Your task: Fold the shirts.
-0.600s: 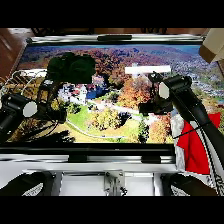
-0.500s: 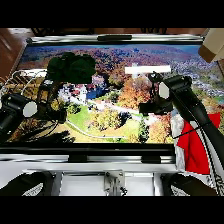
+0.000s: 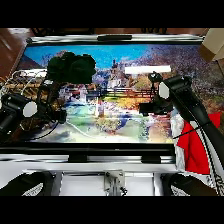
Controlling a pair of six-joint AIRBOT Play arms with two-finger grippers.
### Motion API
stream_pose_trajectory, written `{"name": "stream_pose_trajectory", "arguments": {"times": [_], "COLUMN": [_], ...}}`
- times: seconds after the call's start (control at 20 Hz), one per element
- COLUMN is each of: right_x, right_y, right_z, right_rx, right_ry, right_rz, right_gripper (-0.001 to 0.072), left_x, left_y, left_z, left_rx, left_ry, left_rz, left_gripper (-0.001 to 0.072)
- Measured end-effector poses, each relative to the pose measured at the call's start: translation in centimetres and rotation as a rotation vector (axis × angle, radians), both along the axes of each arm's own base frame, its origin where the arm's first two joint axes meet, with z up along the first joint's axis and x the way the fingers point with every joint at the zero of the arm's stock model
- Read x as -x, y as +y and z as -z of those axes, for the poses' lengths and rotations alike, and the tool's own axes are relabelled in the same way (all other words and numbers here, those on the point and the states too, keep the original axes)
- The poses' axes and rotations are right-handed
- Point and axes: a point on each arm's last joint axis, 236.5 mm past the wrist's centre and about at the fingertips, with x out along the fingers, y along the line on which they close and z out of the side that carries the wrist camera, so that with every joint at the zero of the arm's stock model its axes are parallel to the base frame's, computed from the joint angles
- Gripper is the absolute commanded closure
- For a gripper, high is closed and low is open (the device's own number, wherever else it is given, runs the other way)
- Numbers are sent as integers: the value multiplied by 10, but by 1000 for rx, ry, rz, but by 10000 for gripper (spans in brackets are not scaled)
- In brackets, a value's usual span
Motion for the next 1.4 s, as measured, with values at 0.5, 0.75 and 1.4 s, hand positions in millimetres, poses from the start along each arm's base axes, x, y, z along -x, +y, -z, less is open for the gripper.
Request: {"name": "stream_pose_trajectory", "arguments": {"times": [0.5,0.75,1.4], "right_x": [-1,-11,-29], "right_y": [1,5,23], "right_z": [0,-1,-7], "right_rx": [-6,-23,-100], "right_ry": [-4,-46,-126], "right_rz": [5,3,-1], "right_gripper": [173,173,173], "left_x": [-29,-87,-325], "left_y": [-17,-36,13], "left_z": [-9,-21,64], "left_rx": [72,152,204], "left_ry": [-124,-279,-298], "left_rz": [10,-14,-267], "left_gripper": [-13,191,97]}}
